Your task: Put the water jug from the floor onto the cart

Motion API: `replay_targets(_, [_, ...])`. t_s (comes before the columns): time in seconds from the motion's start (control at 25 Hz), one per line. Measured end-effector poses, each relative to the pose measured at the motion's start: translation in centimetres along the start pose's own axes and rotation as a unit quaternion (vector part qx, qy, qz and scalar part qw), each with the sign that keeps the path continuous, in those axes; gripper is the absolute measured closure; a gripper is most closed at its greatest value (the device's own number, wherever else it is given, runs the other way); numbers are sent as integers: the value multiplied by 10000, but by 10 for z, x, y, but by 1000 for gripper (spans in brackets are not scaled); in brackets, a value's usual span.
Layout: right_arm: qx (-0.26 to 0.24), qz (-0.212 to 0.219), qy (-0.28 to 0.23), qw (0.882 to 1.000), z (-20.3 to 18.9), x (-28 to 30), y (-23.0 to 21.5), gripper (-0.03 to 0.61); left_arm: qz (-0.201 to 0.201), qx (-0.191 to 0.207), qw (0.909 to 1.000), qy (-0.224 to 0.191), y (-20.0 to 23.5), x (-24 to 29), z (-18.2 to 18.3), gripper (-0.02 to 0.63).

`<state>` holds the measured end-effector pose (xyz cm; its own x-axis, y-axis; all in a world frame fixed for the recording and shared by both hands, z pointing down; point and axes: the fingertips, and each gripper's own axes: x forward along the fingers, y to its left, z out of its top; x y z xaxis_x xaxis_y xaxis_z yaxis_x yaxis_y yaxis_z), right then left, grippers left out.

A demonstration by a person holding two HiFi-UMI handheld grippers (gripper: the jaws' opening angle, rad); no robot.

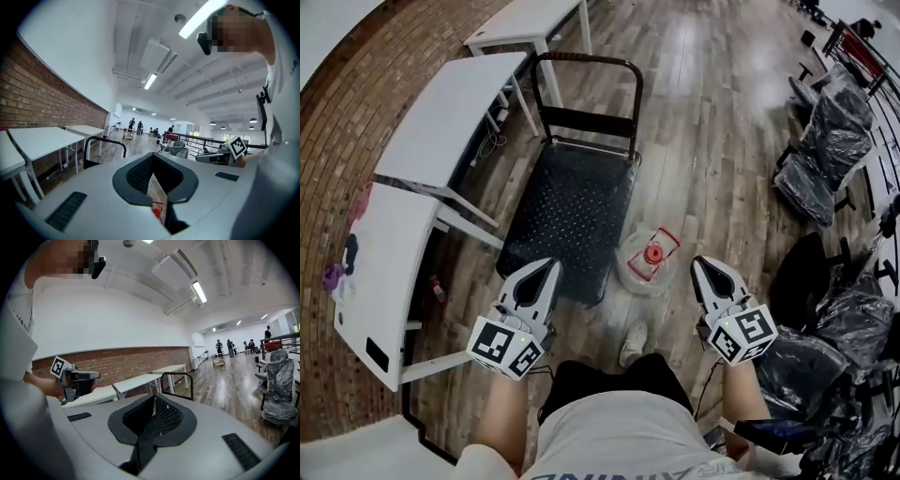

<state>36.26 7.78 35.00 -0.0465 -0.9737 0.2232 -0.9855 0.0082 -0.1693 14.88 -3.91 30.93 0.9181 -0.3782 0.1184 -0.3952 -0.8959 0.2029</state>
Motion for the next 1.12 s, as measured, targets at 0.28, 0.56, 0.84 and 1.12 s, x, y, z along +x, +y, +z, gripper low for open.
replay_targets(0.28, [102, 38, 535, 9985, -43, 45, -47, 568, 221, -162, 9988, 396, 15, 31, -41, 614])
replay_targets(0.56, [90, 49, 1280, 9917, -124, 95, -59, 449, 260, -379, 9972, 593, 49, 47, -85, 614])
replay_targets(0.84, [-8, -152, 2018, 9793, -226, 134, -88, 336, 470, -505, 9932, 942, 85, 63, -151, 614])
replay_targets(1.12, [-89, -306, 2629, 9643, -331, 175, -115, 282, 595, -269, 9925, 1038, 116, 64, -183, 614])
